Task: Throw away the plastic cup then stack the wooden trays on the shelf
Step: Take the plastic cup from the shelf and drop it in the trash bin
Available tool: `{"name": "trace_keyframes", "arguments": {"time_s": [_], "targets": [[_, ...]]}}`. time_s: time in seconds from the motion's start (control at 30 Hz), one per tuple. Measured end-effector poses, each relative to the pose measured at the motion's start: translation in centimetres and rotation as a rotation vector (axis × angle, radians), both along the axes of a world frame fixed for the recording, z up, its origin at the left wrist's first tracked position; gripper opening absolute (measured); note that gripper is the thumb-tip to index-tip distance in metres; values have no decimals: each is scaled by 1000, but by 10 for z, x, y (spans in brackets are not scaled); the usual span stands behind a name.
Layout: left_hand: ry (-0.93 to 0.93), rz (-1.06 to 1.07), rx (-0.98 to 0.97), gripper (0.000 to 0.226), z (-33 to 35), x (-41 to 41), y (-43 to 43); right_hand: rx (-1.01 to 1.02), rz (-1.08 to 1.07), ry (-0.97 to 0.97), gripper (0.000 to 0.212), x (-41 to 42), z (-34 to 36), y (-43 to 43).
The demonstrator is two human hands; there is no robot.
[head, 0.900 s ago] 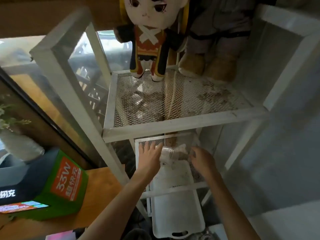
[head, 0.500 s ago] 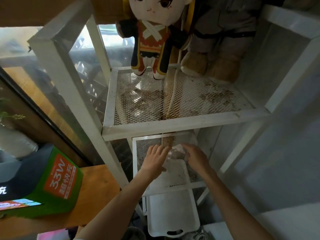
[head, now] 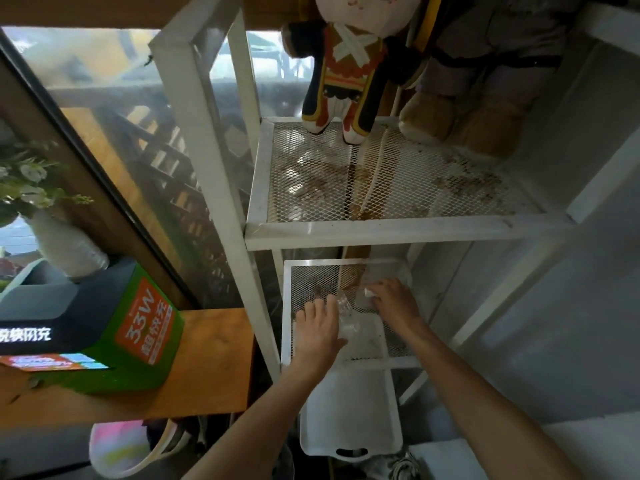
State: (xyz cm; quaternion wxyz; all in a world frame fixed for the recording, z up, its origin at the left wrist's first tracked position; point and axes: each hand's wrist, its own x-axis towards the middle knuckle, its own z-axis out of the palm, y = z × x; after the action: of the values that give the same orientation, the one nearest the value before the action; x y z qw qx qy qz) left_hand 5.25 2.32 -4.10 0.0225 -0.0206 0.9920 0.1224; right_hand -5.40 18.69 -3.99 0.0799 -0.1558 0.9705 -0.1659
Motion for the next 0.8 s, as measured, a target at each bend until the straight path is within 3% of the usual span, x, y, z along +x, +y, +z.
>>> {"name": "trace_keyframes", "arguments": {"time_s": [0.2, 0.43, 0.57, 0.67, 0.8], "targets": [[-26, -54, -40, 79, 5, 12, 5, -147, -126, 6, 35, 28, 3, 10], [0, -193, -70, 78, 9, 40, 8, -738, -488, -200, 20, 70, 12, 27], [19, -226, 12, 81, 5, 76, -8, -1122, -562, -456, 22, 100, 12, 43], [2, -239, 49, 86, 10, 106, -32, -1163, -504, -532, 31, 131, 13, 43], [13, -244, 47, 91, 18, 147, -74, -1184, -591, -413, 28, 181, 21, 3]]}}
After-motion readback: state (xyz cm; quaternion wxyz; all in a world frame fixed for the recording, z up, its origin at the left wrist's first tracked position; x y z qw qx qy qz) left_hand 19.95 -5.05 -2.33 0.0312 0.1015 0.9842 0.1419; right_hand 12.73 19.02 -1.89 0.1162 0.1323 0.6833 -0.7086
